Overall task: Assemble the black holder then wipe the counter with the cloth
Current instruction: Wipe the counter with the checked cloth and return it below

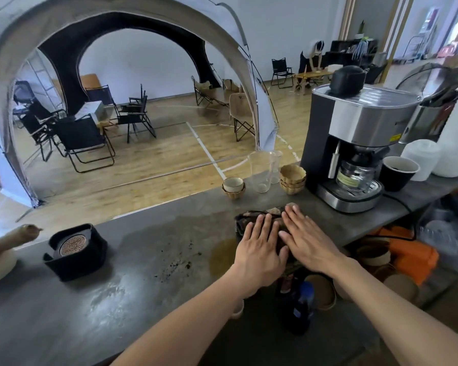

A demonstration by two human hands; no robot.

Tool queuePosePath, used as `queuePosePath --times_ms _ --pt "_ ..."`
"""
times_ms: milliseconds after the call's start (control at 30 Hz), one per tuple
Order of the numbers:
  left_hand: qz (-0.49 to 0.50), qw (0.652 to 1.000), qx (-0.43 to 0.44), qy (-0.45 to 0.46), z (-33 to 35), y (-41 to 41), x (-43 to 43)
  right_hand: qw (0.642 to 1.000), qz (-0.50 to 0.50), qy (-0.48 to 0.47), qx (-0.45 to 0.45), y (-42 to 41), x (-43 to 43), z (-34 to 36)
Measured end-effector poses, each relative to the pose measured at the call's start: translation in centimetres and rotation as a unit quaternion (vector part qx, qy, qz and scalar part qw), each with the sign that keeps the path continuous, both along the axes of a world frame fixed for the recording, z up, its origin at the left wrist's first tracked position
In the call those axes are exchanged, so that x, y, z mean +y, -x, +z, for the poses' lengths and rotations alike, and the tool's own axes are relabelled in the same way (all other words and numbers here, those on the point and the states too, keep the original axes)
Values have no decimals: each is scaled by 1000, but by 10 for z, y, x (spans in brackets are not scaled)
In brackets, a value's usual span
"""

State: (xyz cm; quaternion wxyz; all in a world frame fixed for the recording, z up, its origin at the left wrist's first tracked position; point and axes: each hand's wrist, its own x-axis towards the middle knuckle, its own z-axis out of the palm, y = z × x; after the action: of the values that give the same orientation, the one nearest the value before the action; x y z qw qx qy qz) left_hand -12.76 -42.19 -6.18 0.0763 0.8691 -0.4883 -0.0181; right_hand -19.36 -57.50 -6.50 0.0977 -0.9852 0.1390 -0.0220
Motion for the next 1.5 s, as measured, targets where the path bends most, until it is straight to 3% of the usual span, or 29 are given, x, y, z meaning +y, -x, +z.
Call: queuePosePath --times_ms 333,767,1300,1500 --pt "28 999 -18 -18 2 -37 103 1000 26 -8 14 -38 105 7" --pt "128 992 -21 -12 -3 -57 264 990 141 14 1 -86 256 6" --pt "133 989 -35 -49 10 -25 443 969 247 -30 -3 -50 416 13" --pt "119 992 -24 -29 10 -15 475 956 294 -13 -10 -36 429 13"
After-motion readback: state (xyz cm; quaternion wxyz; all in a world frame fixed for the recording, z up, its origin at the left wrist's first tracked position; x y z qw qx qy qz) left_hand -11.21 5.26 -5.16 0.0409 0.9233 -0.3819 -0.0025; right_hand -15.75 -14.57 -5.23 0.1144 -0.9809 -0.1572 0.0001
